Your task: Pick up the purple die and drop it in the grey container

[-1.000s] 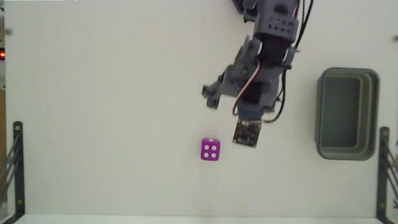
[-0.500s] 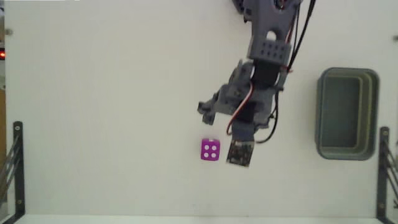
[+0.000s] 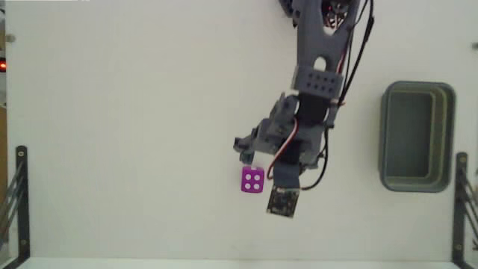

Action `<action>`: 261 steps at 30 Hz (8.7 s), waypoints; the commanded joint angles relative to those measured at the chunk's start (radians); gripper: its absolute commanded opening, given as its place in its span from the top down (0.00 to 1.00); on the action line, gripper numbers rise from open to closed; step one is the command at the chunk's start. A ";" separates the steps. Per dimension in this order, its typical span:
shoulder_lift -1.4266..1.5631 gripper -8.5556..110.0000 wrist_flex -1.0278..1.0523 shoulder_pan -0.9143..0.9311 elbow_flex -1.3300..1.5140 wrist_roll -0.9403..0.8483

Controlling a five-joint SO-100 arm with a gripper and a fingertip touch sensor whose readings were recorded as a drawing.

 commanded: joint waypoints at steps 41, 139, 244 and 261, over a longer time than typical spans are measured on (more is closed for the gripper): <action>-0.321 0.00 -0.017 0.076 -0.393 0.005; -0.419 0.00 -0.141 0.076 -0.367 0.005; -0.419 0.18 -0.141 0.076 -0.367 0.005; -0.419 0.22 -0.141 0.076 -0.367 0.005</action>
